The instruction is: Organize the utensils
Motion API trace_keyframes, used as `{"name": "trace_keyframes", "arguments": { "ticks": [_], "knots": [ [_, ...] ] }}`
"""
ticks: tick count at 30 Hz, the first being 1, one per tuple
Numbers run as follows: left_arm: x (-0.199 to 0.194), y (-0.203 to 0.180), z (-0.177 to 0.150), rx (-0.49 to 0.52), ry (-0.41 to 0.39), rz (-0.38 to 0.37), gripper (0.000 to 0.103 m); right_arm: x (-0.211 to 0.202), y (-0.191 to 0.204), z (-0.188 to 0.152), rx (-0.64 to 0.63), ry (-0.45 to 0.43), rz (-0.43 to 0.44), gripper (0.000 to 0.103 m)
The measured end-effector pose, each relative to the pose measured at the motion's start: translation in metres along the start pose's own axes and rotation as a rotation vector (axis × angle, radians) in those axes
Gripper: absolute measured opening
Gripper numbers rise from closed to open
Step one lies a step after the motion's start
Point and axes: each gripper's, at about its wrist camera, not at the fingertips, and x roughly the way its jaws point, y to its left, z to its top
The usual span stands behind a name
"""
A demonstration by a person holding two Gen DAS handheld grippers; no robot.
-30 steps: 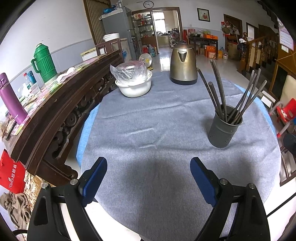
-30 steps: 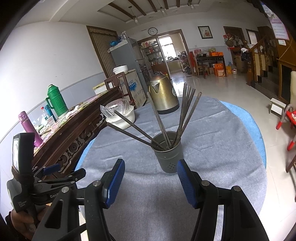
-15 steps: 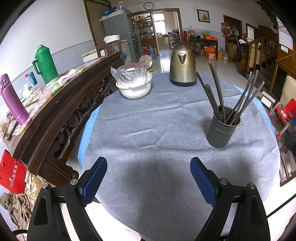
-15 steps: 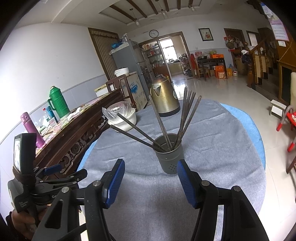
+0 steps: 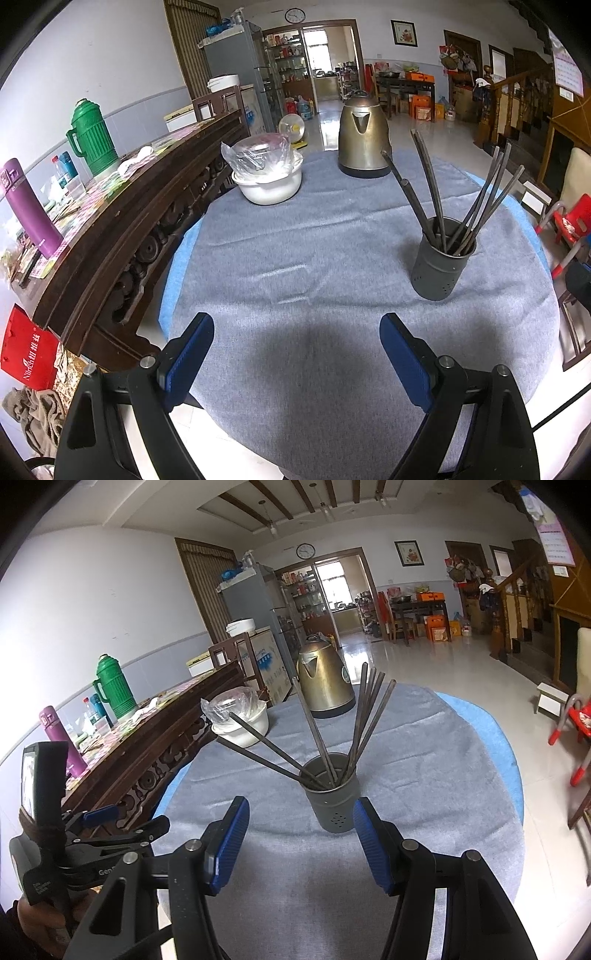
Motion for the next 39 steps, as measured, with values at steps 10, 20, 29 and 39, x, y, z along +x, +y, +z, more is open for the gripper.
{"name": "trace_keyframes", "arguments": {
  "ticks": [10,20,29,39],
  "knots": [
    [-0.001,-0.002,0.004,0.005,-0.003,-0.002,0.091,-0.001,-0.002,0.004,0.005,-0.008,-0.006,0.063],
    [-0.001,0.001,0.009,0.000,-0.012,-0.009,0.091,-0.001,0.002,0.007,-0.008,-0.012,-0.017,0.063],
    [0.002,0.002,0.009,-0.005,-0.008,-0.018,0.091,0.006,0.008,0.008,-0.022,-0.001,-0.037,0.063],
    [0.010,0.006,0.009,-0.013,0.002,-0.026,0.091,0.012,0.009,0.009,-0.020,0.008,-0.049,0.063]
  ]
}}
